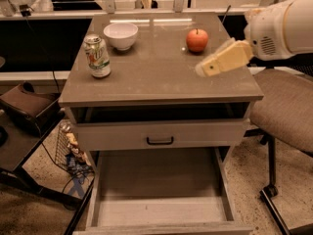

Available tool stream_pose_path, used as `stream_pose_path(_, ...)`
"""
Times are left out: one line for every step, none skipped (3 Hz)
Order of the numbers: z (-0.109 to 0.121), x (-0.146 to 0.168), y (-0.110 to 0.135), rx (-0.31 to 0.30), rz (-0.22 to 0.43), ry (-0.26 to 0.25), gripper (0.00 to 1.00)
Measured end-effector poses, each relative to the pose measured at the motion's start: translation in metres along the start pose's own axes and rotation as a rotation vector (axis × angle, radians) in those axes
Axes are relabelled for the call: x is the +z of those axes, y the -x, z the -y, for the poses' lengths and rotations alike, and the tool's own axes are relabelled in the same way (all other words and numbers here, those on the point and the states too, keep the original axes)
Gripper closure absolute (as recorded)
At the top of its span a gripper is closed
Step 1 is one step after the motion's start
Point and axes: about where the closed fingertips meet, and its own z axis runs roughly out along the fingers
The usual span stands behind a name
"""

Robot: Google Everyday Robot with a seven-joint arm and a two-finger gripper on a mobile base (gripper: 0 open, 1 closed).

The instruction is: Place 7up can into middle drawer

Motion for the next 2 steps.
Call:
stream_pose_path(0.0119, -0.0010, 0.0149, 0.008, 0.049, -0.053, 0.00)
stream_pose_path(0.0084, -0.0014, 0.0136, 0.003, 0.040, -0.041, 0.00)
